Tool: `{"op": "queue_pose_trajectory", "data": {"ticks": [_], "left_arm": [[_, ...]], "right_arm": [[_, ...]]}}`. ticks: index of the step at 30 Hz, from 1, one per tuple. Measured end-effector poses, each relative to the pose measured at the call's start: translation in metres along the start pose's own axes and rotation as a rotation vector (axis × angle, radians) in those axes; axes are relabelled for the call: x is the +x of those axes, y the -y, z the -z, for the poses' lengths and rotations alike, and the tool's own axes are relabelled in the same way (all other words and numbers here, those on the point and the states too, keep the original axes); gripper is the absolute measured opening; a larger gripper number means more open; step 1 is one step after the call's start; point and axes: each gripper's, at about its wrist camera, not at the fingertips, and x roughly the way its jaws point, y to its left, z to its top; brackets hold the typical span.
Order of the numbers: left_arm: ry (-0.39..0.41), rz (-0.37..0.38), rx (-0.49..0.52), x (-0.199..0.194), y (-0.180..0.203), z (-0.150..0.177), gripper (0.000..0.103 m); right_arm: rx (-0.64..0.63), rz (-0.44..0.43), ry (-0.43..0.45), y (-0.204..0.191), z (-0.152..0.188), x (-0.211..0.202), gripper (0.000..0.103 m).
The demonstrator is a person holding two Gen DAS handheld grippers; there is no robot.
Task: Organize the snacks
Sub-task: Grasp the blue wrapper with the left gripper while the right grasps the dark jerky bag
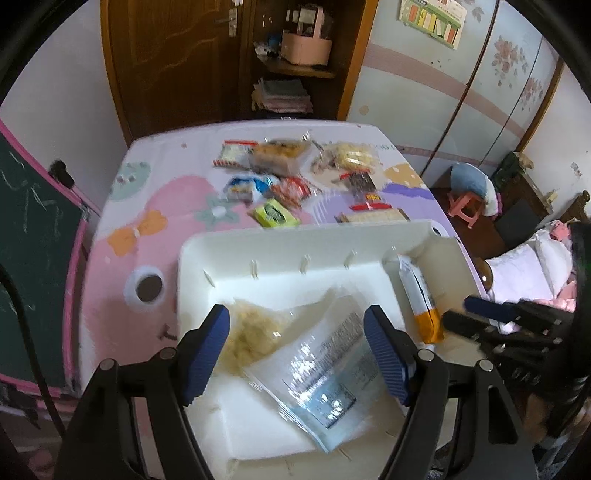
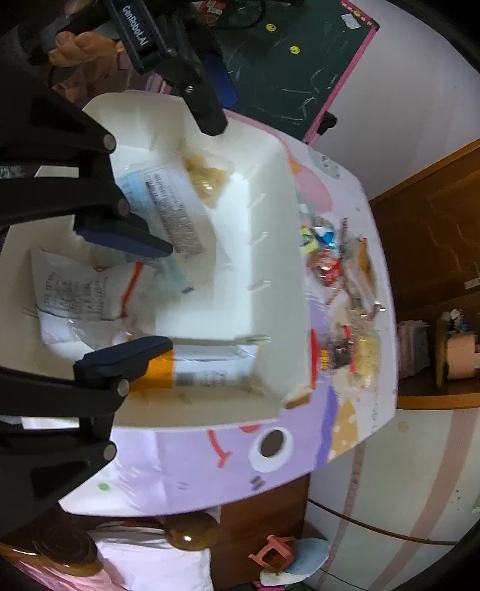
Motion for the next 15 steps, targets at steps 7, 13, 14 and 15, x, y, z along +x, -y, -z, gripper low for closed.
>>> {"op": "queue_pose_trajectory", "data": {"ticks": [7,13,14,15], "left_arm": [[0.119,-0.123,0.072,-0.04,-0.005,-0.057,0.083],[0.21,-0.2,0.117,-0.074,-0.011,-0.116,0.086],[0.22,-0.212,0.125,-0.078,-0.01,-0.125,0.086],[0.23,-0.23,0.134,-0.08,-0.009,-0.134,0.087]], "right_arm": [[-0.058,0.06,0.163,0.006,-0.056,-0.054,0.045],[-0.084,0.105,0.295,0.016,-0.121,-0.108,0.052],[-0.091,0.122,0.316,0.016,-0.131,-0.115,0.055],[-0.095,0.136,0.331,0.017,-0.14,-0.12,0.056]]}}
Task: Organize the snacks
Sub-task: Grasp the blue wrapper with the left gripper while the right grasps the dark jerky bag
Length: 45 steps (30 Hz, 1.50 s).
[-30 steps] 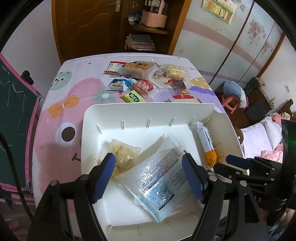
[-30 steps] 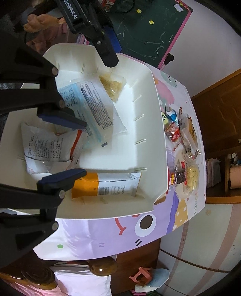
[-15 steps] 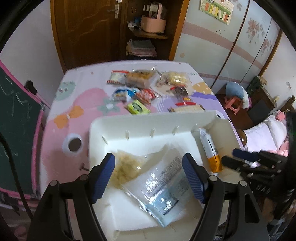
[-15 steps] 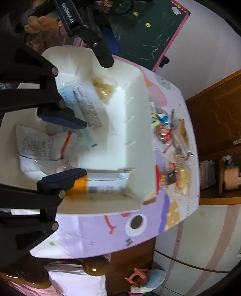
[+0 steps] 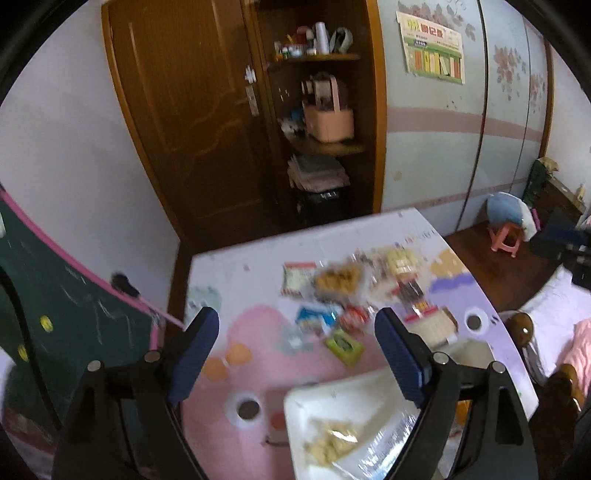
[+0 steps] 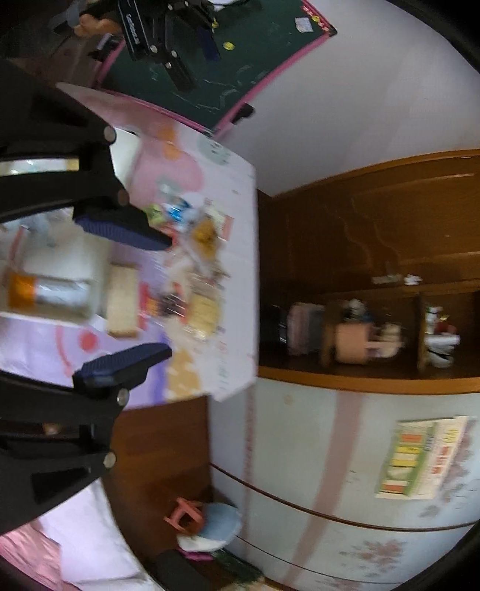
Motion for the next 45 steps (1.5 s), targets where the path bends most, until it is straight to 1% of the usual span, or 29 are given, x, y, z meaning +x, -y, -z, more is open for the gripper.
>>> {"op": "queue_pose_trajectory", "data": {"ticks": [2,5,8,11,12,14,15,18,21,25,27,30,34,38,41,43,45], "left_arm": [[0.012,-0.033,0.013,0.001,-0.001,-0.016,0.091],[0.0,-0.04,0.02,0.016,-0.003,-0.038,0.092],[-0.047,-0.009,0.012,0.042,-0.005,-0.052,0.093],[-0.125,0.01,0.018,0.082,-0.002,-0.052,0.094],[-0.157,0.019,0.023,0.098,-0.001,-0.05,0.094],[-0.245,0.048,0.03,0.137,0.002,-0.042,0.094],[-0.294,0.063,0.023,0.157,0.002,-0.036,0.094],[-0.404,0.082,-0.007,0.207,0.001,-0.018,0.094],[-0.489,0.083,-0.04,0.248,-0.003,-0.001,0.094],[-0.565,0.072,-0.054,0.288,-0.002,0.019,0.094],[-0.6,0.076,-0.064,0.306,-0.002,0.029,0.094],[-0.635,0.104,-0.078,0.323,0.0,0.038,0.094],[-0.65,0.091,-0.071,0.339,0.006,0.045,0.094],[-0.658,0.087,-0.106,0.351,0.006,0.05,0.094],[-0.677,0.089,-0.139,0.363,0.005,0.054,0.09],[-0.695,0.106,-0.159,0.369,0.003,0.056,0.082],[-0.707,0.107,-0.175,0.373,0.001,0.059,0.08]], "right_arm": [[-0.008,0.033,0.024,0.005,-0.02,-0.002,0.059],[0.014,0.046,0.016,0.016,-0.048,0.008,0.06],[0.034,0.041,-0.015,0.022,-0.064,0.031,0.06],[0.027,0.034,-0.084,0.024,-0.073,0.067,0.06],[0.027,0.034,-0.107,0.022,-0.072,0.078,0.06],[0.022,0.04,-0.16,0.02,-0.066,0.106,0.06],[0.016,0.039,-0.19,0.018,-0.062,0.12,0.06],[0.019,0.031,-0.278,0.016,-0.044,0.163,0.06],[0.033,0.01,-0.356,0.013,-0.024,0.2,0.06],[0.062,0.002,-0.446,0.016,-0.001,0.242,0.06],[0.077,0.003,-0.472,0.017,0.006,0.257,0.06],[0.099,0.005,-0.508,0.019,0.015,0.276,0.06],[0.126,0.001,-0.538,0.021,0.021,0.294,0.06],[0.137,-0.007,-0.558,0.019,0.027,0.307,0.06],[0.134,-0.004,-0.568,0.016,0.029,0.313,0.06],[0.133,-0.007,-0.577,0.014,0.03,0.317,0.06],[0.134,-0.011,-0.582,0.013,0.029,0.318,0.06]]}}
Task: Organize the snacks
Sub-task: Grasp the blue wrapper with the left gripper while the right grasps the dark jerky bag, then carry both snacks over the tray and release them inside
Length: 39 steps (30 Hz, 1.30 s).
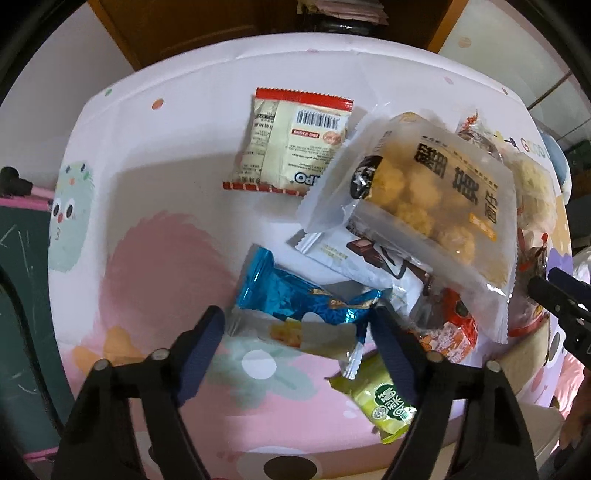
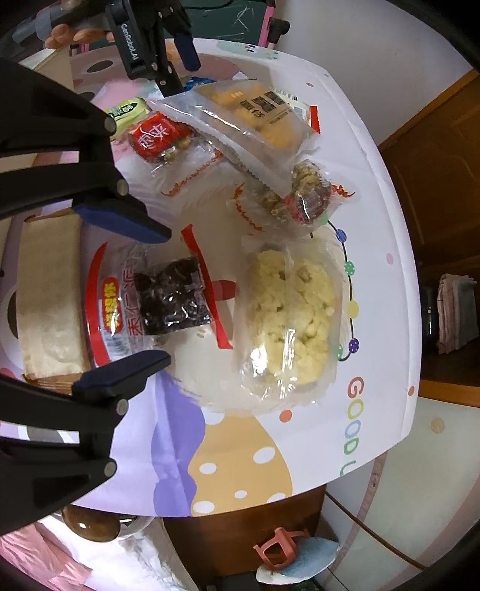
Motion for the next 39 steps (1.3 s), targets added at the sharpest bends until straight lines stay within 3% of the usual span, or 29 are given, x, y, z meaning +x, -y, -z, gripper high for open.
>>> {"op": "queue_pose_trajectory", "data": {"ticks": [9,11,13,18,24,30,39], "left_arm": [[-0.011,0.001,-0.03,0.013,-0.017,0.001,0.066],[-0.009,-0.009,-0.029,0.011,-0.015,0.002,0.06],[0.001,-0.01,-0.031,0.008,-0.013,0.003,0.048],[0.014,-0.041,-0.022,0.004,-0.001,0.005,0.041],[0.045,-0.011,-0.069,-0.015,-0.003,0.016,0.038],[0.122,0.038,-0.07,-0.067,-0.01,0.038,0.038],[0.374,0.076,0.073,-0.212,0.014,0.109,0.038]], "right_arm": [[0.028,0.009,-0.053,0.005,-0.01,0.017,0.06],[0.034,0.013,-0.054,0.007,-0.011,0.019,0.057],[0.037,0.028,-0.054,0.006,-0.011,0.02,0.051],[0.03,0.02,-0.033,0.0,-0.011,0.02,0.042],[0.053,-0.009,-0.021,0.002,-0.004,0.01,0.041],[0.062,-0.063,0.053,0.005,0.013,-0.028,0.041],[-0.046,-0.1,0.23,-0.013,0.061,-0.131,0.041]]}}
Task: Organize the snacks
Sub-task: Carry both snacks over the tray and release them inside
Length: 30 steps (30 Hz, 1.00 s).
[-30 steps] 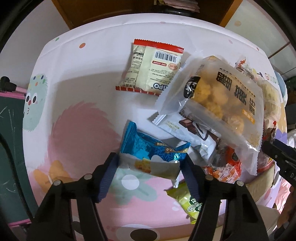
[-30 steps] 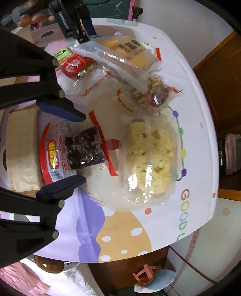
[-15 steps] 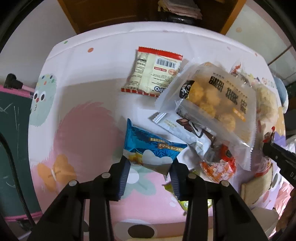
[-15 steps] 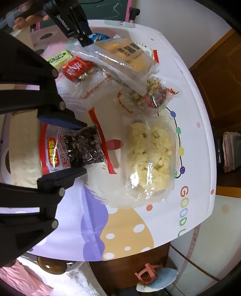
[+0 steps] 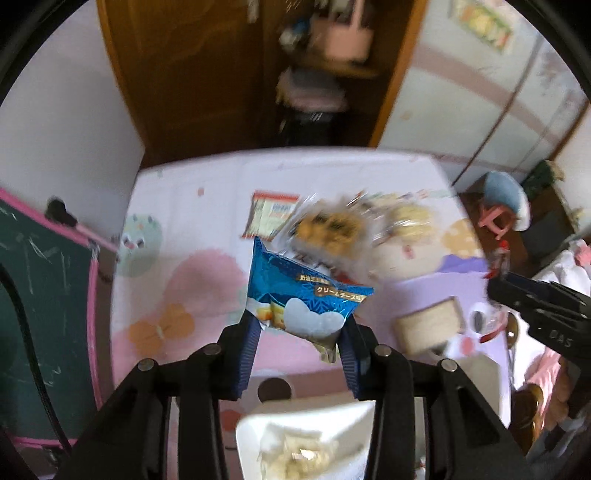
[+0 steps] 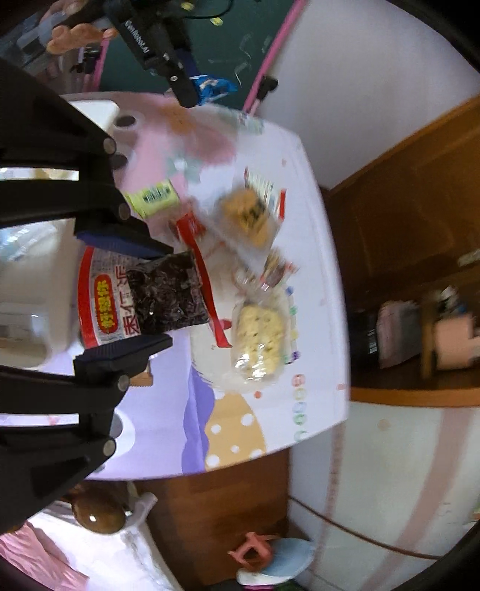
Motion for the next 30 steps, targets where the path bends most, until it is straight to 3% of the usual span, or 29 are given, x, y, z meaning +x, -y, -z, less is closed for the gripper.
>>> {"op": "queue_pose_trajectory", "data": {"ticks": [9,15,19,22,27,30], "left_arm": [[0.224,0.089,0.114,-0.132,0.041,0.051,0.039],[0.313,0.152,0.102,-0.166,0.049,0.095,0.039],[0.332,0.155,0.089,-0.154,0.053,0.13,0.04],[0.289,0.132,0.088,-0.121,0.056,0.156,0.04],[0.164,0.127,0.085,-0.072,0.06,0.176,0.04],[0.147,0.123,0.076,-0.058,0.061,0.182,0.04]], "right_arm": [[-0.092,-0.099,0.247,-0.037,0.058,-0.137,0.041],[-0.098,-0.144,0.353,-0.046,0.103,-0.184,0.041],[-0.07,-0.151,0.369,-0.041,0.132,-0.181,0.041],[-0.005,-0.138,0.341,-0.031,0.154,-0.162,0.041],[0.025,-0.084,0.204,-0.027,0.174,-0.112,0.041],[0.032,-0.054,0.151,-0.028,0.182,-0.093,0.041]]}}
